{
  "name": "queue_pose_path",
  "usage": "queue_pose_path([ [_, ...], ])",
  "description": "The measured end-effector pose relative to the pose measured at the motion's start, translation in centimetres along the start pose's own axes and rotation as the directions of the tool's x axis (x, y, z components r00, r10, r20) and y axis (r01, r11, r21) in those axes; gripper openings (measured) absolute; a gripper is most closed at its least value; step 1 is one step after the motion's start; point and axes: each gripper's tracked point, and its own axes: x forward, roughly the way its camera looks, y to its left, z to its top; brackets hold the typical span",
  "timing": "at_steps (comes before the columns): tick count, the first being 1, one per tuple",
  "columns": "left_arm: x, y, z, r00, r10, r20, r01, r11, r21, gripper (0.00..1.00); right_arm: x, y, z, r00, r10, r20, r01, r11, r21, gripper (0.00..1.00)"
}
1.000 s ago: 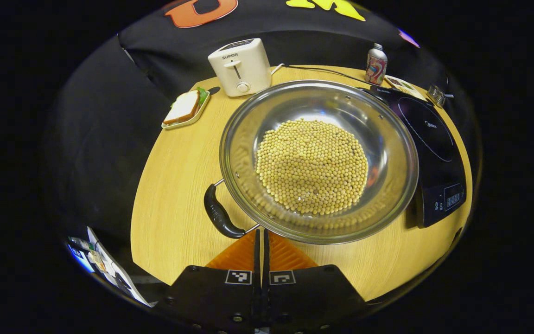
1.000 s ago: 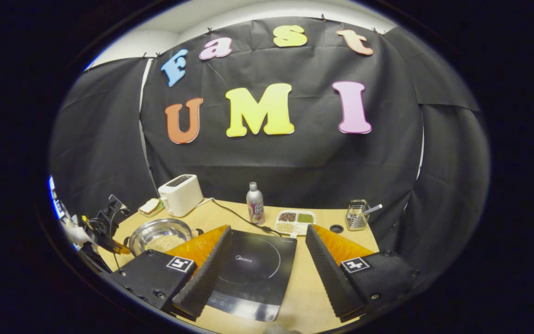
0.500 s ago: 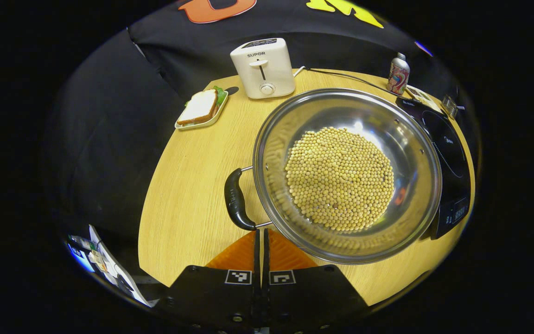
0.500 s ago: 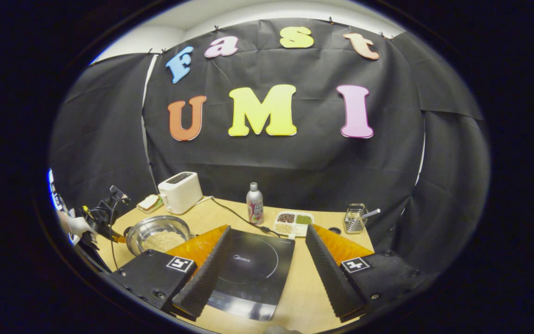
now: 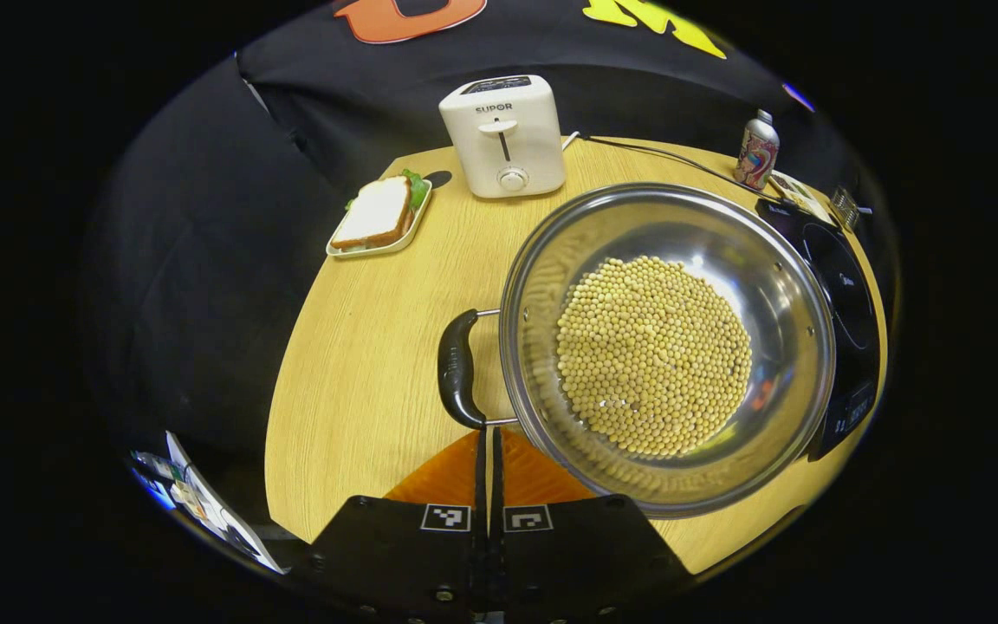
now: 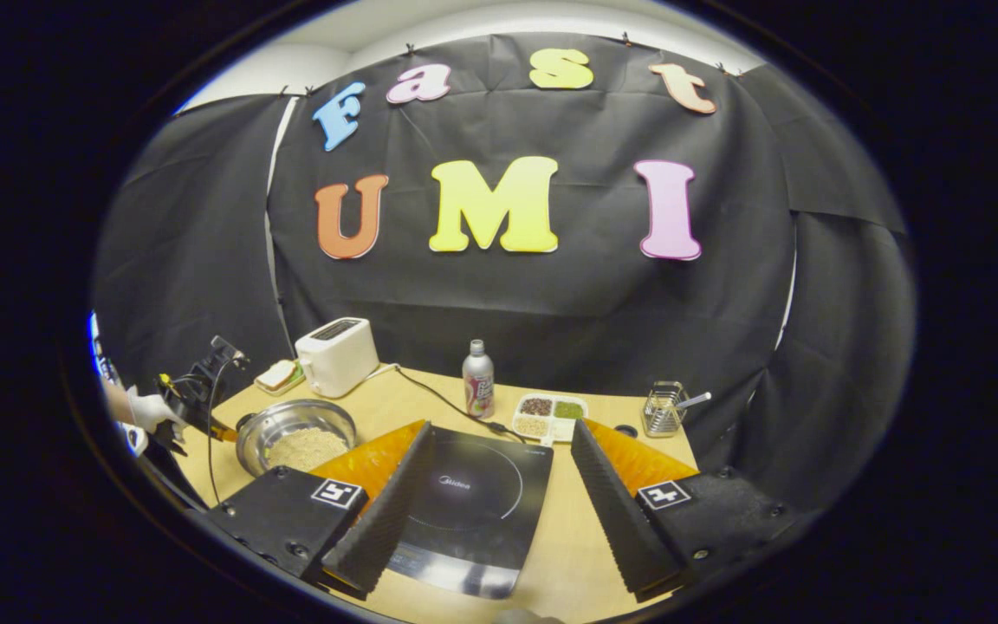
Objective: First push the handle of the pot to place it horizontally, then grasp the pot with both hands and set it on the induction cooktop.
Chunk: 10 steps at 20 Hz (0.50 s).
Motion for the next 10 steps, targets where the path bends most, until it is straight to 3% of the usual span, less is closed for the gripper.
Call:
queue_pose_path([
  [1, 0.2, 0.1, 0.3, 1.000, -0.003, 0.005, 0.003, 1.000, 0.003, 0.10, 0.0, 0.2, -0.1, 1.000, -0.006, -0.006, 0.006, 1.000, -0.006, 1.00],
  [2, 0.3, 0.1, 0.5, 1.000, -0.008, 0.010, 0.008, 1.000, 0.005, 0.00, -0.2, 0.3, 0.1, 1.000, -0.016, -0.005, 0.016, 1.000, -0.004, 1.00],
  [6, 1.1, 0.5, 1.7, 0.998, -0.049, 0.032, 0.048, 0.998, 0.032, 0.00, -1.2, 2.3, 0.5, 0.998, -0.059, 0.000, 0.059, 0.998, 0.009, 1.00],
  [7, 1.2, 0.5, 1.9, 0.998, -0.061, 0.032, 0.060, 0.997, 0.041, 0.10, -1.5, 2.8, 0.3, 0.997, -0.075, -0.004, 0.075, 0.997, 0.005, 1.00],
  [8, 1.3, 0.6, 2.0, 0.997, -0.072, 0.040, 0.070, 0.996, 0.048, 0.00, -1.8, 3.4, 0.1, 0.996, -0.089, -0.005, 0.089, 0.996, 0.010, 1.00],
  [10, 1.2, 0.6, 2.0, 0.995, -0.091, 0.049, 0.088, 0.994, 0.059, 0.00, -2.3, 5.0, -0.1, 0.995, -0.098, -0.014, 0.099, 0.995, 0.026, 1.00],
])
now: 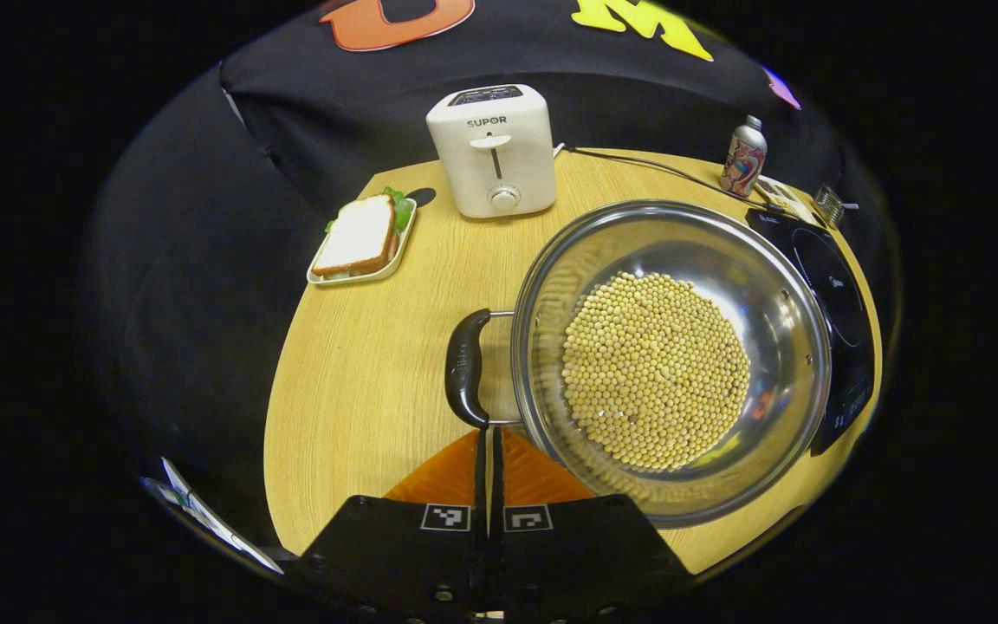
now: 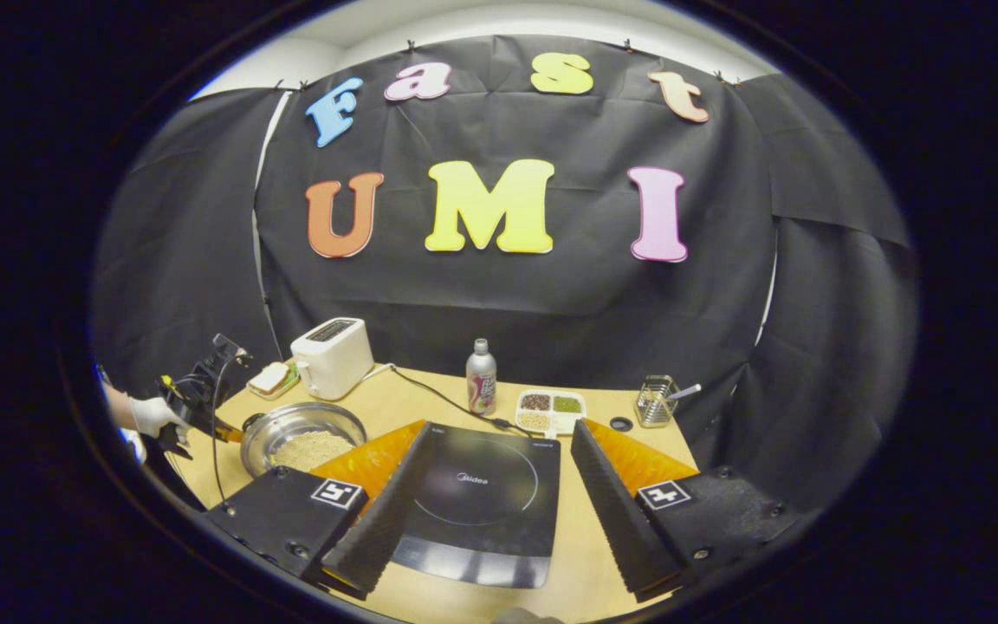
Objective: First push the handle of the pot to place it horizontally, then grasp the pot with both hands and set it on the induction cooktop.
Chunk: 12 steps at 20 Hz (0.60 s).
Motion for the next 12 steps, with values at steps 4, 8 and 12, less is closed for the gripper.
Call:
queue_pose_path([
  [4, -1.4, 0.8, 0.6, 0.996, -0.019, 0.088, 0.017, 0.999, 0.027, 0.00, -0.6, 3.1, -0.6, 1.000, -0.024, -0.009, 0.024, 0.999, 0.027, 1.00],
  [8, -3.7, 2.5, 1.0, 0.985, -0.022, 0.172, 0.012, 0.998, 0.063, 0.00, 0.7, 8.2, -3.2, 0.997, 0.008, -0.081, -0.007, 1.000, 0.002, 1.00],
  [12, -5.0, 2.3, 2.4, 0.961, -0.091, 0.260, 0.078, 0.995, 0.059, 0.39, 3.2, 13.4, -6.0, 0.984, 0.063, -0.165, -0.066, 0.998, -0.010, 1.00],
])
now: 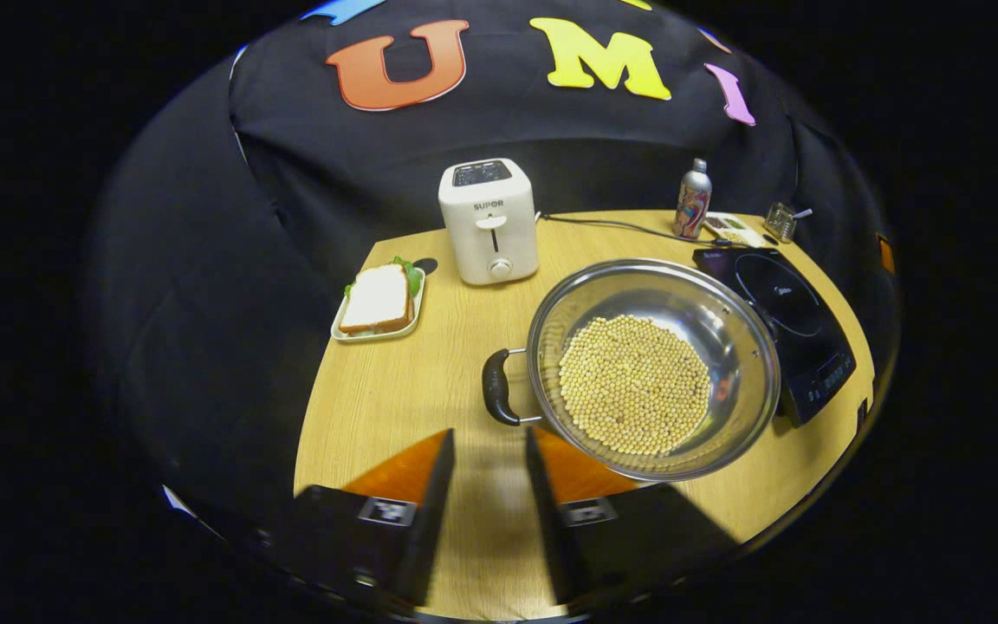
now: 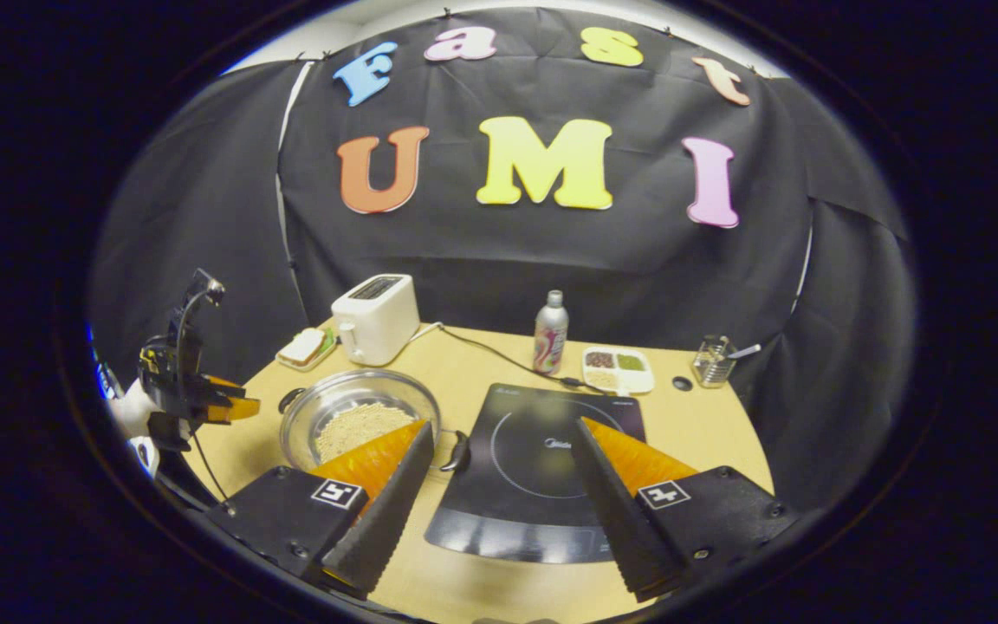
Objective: First push the handle of the pot to place it horizontally, then grasp the pot with both hands and set it on the induction cooktop.
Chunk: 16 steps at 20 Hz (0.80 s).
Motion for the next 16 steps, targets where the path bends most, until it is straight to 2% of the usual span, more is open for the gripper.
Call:
queue_pose_path([
  [2, -0.1, 0.1, 0.3, 1.000, 0.011, 0.011, -0.011, 1.000, -0.020, 0.97, 1.9, 1.7, -1.0, 0.999, 0.018, -0.041, -0.017, 1.000, 0.015, 1.00],
  [8, 2.7, 0.2, 1.4, 1.000, 0.004, -0.006, -0.004, 0.996, -0.084, 0.97, 9.0, 5.5, -4.6, 0.979, 0.034, -0.199, -0.028, 0.999, 0.037, 1.00],
  [13, 5.9, 0.4, 0.8, 0.996, -0.012, -0.085, 0.003, 0.995, -0.096, 0.97, 13.8, 6.0, -7.7, 0.947, 0.008, -0.321, 0.003, 0.999, 0.034, 1.00],
  [15, 6.6, 0.1, 0.5, 0.993, -0.029, -0.111, 0.017, 0.994, -0.107, 0.97, 15.0, 5.7, -8.9, 0.929, -0.004, -0.371, 0.021, 0.999, 0.044, 0.98],
  [16, 6.8, -0.2, 0.4, 0.992, -0.036, -0.124, 0.023, 0.994, -0.108, 0.97, 15.4, 5.5, -9.2, 0.922, -0.016, -0.386, 0.036, 0.998, 0.047, 0.90],
])
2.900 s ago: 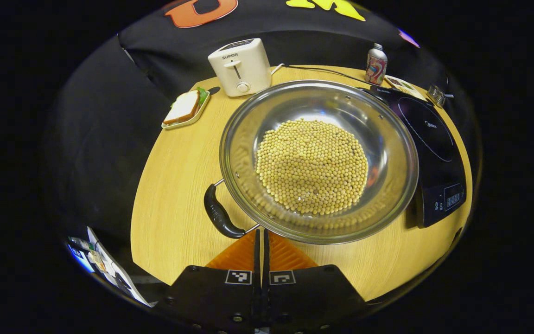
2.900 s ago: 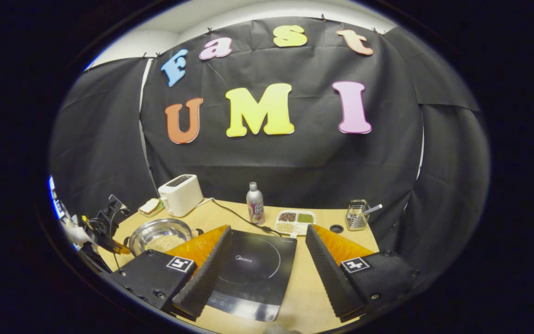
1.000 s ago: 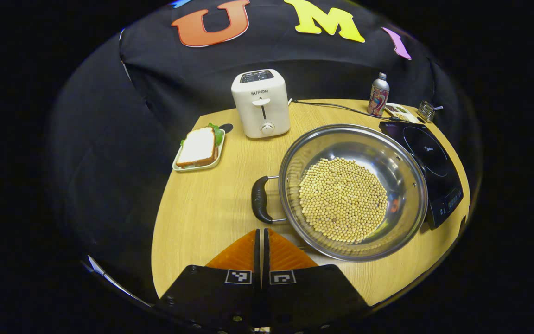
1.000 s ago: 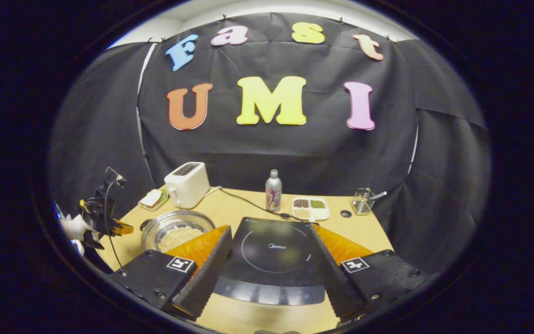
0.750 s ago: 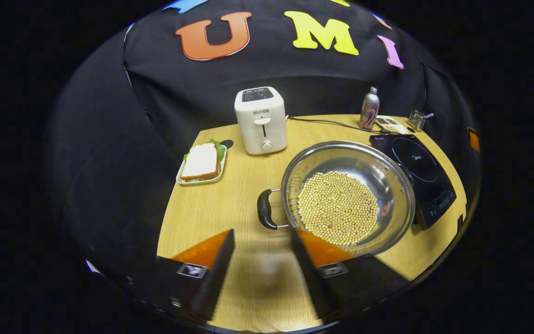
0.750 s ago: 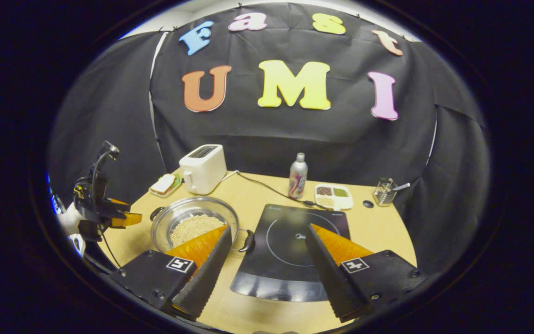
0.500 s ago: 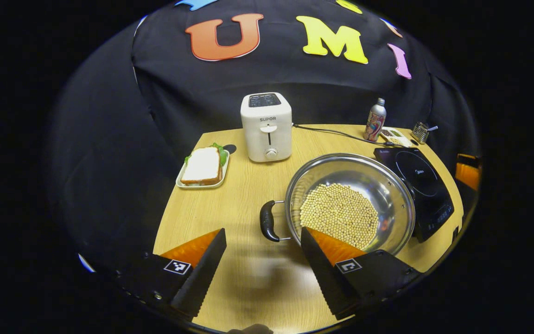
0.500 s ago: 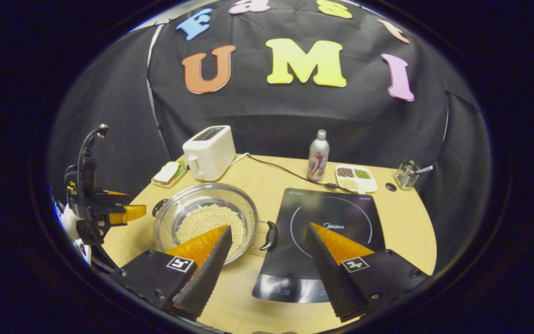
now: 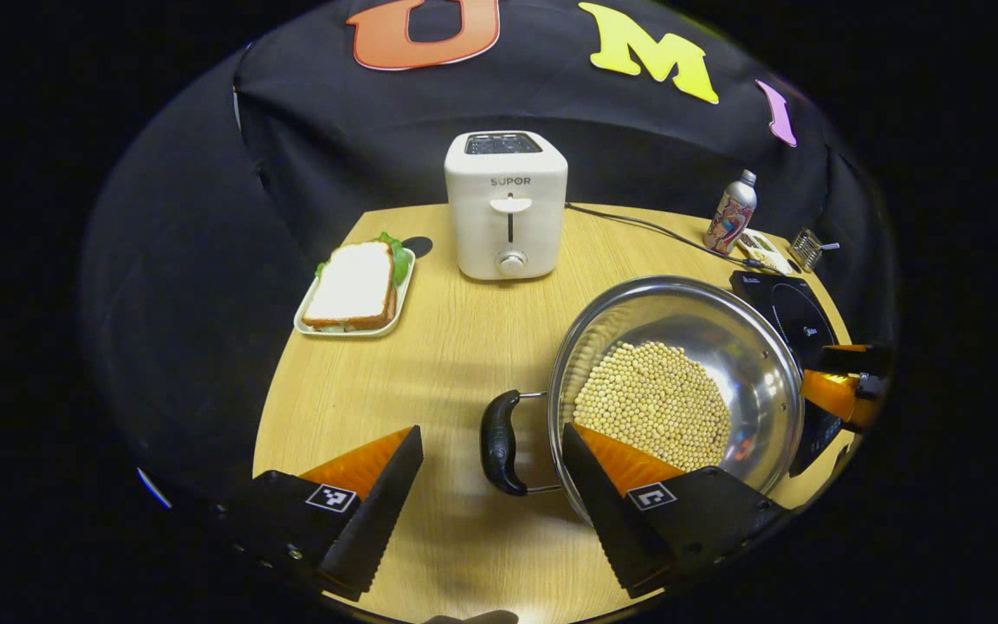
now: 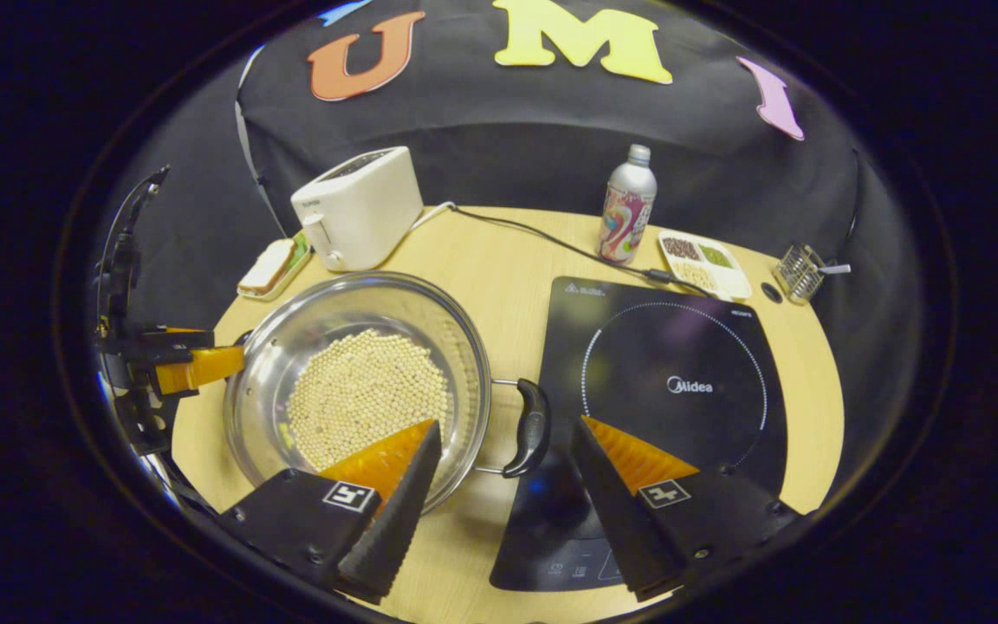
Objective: First push the handle of the pot to place it horizontally, then grasp the pot with both hands and set it on the induction cooktop.
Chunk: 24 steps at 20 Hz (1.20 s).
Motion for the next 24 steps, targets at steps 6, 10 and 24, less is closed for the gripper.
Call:
queue_pose_path([
  [6, 1.8, -0.8, -0.2, 0.998, -0.014, -0.058, 0.016, 0.999, 0.037, 0.90, 2.4, -0.3, -1.7, 0.994, -0.016, -0.110, 0.019, 1.000, 0.025, 0.95],
  [10, 2.4, -1.6, -0.8, 0.995, -0.035, -0.095, 0.039, 0.998, 0.043, 0.81, 3.0, -0.5, -0.8, 0.994, -0.035, -0.100, 0.034, 0.999, -0.021, 0.90],
  [24, 2.7, -3.1, -1.5, 0.975, -0.117, -0.190, 0.117, 0.993, -0.006, 0.61, 3.3, -1.0, -0.7, 0.982, -0.051, -0.180, 0.036, 0.995, -0.089, 0.68],
])
